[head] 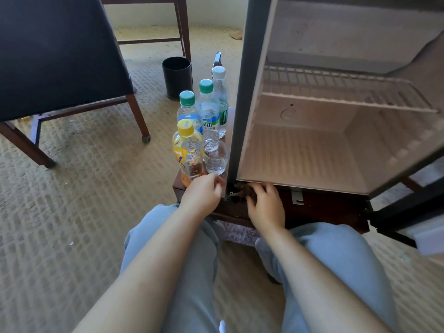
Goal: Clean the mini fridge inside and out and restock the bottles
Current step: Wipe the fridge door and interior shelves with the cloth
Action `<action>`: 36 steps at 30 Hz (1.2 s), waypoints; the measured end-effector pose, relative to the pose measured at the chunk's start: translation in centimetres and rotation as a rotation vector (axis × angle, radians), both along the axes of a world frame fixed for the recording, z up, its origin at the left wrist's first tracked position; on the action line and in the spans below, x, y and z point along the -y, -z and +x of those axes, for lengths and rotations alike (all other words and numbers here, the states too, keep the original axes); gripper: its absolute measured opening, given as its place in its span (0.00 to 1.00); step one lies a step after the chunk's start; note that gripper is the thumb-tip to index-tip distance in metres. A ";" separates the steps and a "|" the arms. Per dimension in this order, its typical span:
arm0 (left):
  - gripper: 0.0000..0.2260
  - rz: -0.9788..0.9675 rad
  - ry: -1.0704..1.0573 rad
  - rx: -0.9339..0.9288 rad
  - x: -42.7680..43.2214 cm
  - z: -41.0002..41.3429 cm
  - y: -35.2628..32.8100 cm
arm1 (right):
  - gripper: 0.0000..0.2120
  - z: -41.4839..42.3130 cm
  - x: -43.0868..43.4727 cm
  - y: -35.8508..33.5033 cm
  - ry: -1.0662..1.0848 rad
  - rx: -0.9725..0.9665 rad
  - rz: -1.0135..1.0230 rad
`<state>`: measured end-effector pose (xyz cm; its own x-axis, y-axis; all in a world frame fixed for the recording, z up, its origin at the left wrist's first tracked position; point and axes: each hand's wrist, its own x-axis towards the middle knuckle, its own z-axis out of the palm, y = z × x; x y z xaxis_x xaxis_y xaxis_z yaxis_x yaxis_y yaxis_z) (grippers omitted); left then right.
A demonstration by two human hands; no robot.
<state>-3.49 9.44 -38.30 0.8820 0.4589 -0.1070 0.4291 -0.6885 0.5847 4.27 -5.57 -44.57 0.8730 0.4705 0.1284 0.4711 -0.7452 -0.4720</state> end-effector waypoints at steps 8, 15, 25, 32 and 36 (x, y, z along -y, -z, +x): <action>0.10 0.012 -0.007 -0.026 -0.2 -0.3 0.4 | 0.15 -2.1 -3.7 1.0 -0.213 0.021 -0.104; 0.09 0.032 0.077 -0.009 1.5 1.7 0.4 | 0.15 -0.2 2.8 0.0 -0.057 -0.036 -0.005; 0.09 0.035 0.214 0.044 6.1 3.8 1.5 | 0.15 2.4 4.8 0.3 0.390 0.013 0.033; 0.10 0.151 0.195 -0.027 3.2 2.2 1.3 | 0.12 0.1 -1.4 1.1 0.039 0.007 0.157; 0.10 0.129 0.203 -0.006 3.3 3.3 1.1 | 0.15 0.9 1.0 1.2 0.089 0.111 0.208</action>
<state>-0.20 6.12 -39.43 0.9571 0.2825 -0.0644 0.2775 -0.8298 0.4842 5.13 -6.57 -45.74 0.8849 0.3462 0.3116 0.4656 -0.6779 -0.5689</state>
